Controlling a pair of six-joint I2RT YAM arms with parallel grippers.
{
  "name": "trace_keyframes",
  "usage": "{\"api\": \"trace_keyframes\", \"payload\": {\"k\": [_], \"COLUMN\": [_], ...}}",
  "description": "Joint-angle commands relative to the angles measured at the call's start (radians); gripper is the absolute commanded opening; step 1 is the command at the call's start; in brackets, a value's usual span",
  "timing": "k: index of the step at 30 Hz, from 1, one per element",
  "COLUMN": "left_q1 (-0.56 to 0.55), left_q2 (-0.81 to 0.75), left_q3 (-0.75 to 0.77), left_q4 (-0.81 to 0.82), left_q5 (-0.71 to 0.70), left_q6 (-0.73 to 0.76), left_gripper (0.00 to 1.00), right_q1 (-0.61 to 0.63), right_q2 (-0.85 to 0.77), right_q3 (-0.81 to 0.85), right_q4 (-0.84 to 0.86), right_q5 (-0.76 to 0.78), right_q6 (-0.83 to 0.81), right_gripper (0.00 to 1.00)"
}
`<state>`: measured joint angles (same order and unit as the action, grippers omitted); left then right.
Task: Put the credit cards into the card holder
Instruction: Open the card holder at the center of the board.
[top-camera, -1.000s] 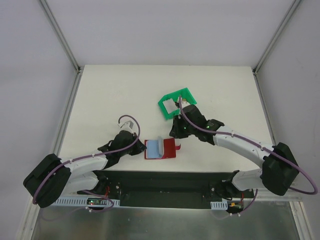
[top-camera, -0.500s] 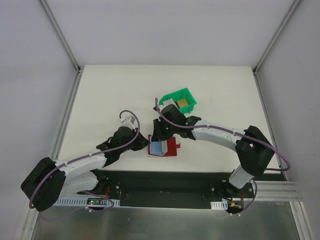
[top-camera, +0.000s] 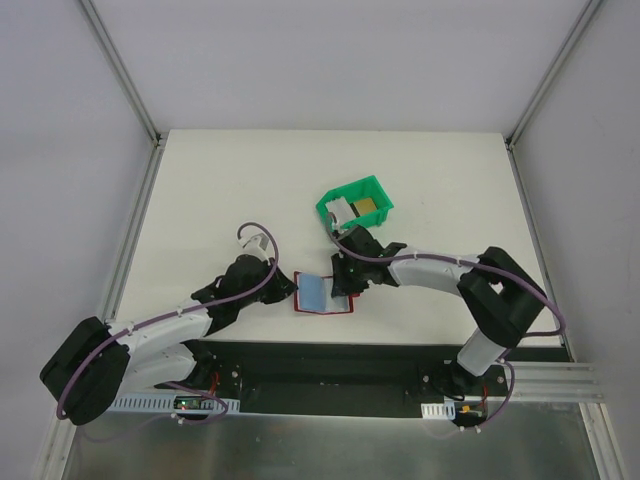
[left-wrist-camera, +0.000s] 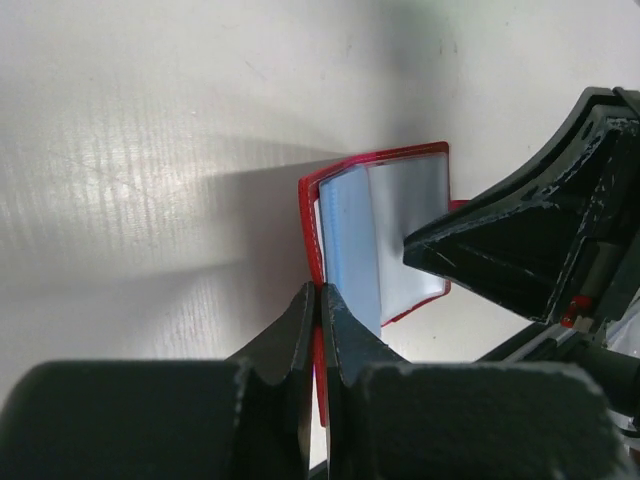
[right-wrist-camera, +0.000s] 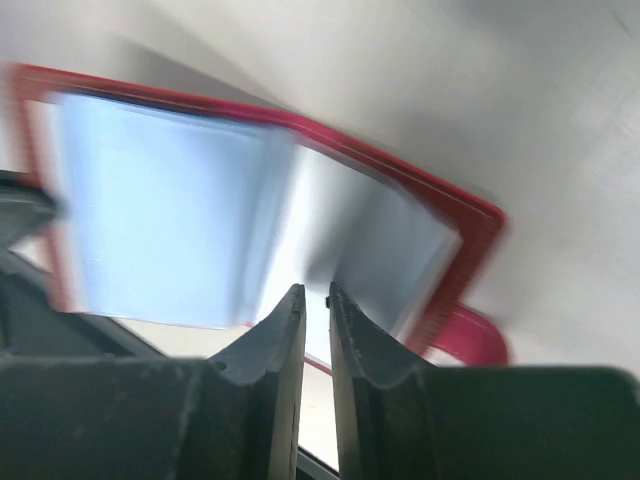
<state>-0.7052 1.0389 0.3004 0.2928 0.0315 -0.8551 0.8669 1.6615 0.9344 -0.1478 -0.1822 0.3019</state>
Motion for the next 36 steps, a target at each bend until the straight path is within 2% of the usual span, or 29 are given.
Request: {"api": "trace_keyframes", "payload": {"k": [1,6,9,12,15,19,22,27,31,33,36], "left_q1": [0.007,0.007,0.007,0.012,0.012,0.012,0.012,0.012,0.012,0.012,0.012], "left_q2": [0.015,0.064,0.069,0.069,0.037,-0.017,0.010,0.084,0.073,0.073,0.078], "left_q3": [-0.023,-0.029,-0.032,-0.003,0.008,-0.009,-0.036,0.019,0.061,0.083,0.106], "left_q4": [-0.004,0.012,0.003,-0.098,-0.165,-0.219,-0.167,-0.138,-0.156,-0.165,-0.172], "left_q5": [-0.061,-0.061,-0.062,-0.064,-0.054,-0.056,-0.097,-0.041,-0.041,-0.033,-0.004], "left_q6": [0.021,0.011,0.007,-0.007,-0.050,-0.085,-0.055,-0.007,0.037,0.047,0.056], "left_gripper": [0.00,0.00,0.00,0.00,0.00,0.00,0.00,0.00,0.00,0.00,0.00], "right_q1": [-0.057,-0.060,-0.059,-0.060,-0.063,-0.065,-0.065,-0.068,-0.077,-0.097,-0.129], "right_q2": [-0.043,-0.009,-0.003,-0.014,-0.041,-0.078,-0.075,-0.049,-0.117,-0.140,-0.161], "right_q3": [-0.095,-0.135,-0.132,-0.115,-0.068,-0.066,-0.101,-0.014,0.040,0.067,0.115], "right_q4": [0.028,0.033,-0.028,-0.103,-0.228,-0.217,-0.070,-0.052,-0.053,-0.058,-0.081], "right_q5": [0.012,0.021,0.076,0.142,0.125,0.056,-0.028,-0.097,-0.092,-0.095,-0.109], "right_q6": [0.025,0.057,0.068,0.082,0.094,0.086,0.071,0.048,0.013,0.000,-0.029], "right_gripper": [0.18,0.15,0.12,0.12,0.10,0.12,0.16,0.17,0.25,0.33,0.36]}}
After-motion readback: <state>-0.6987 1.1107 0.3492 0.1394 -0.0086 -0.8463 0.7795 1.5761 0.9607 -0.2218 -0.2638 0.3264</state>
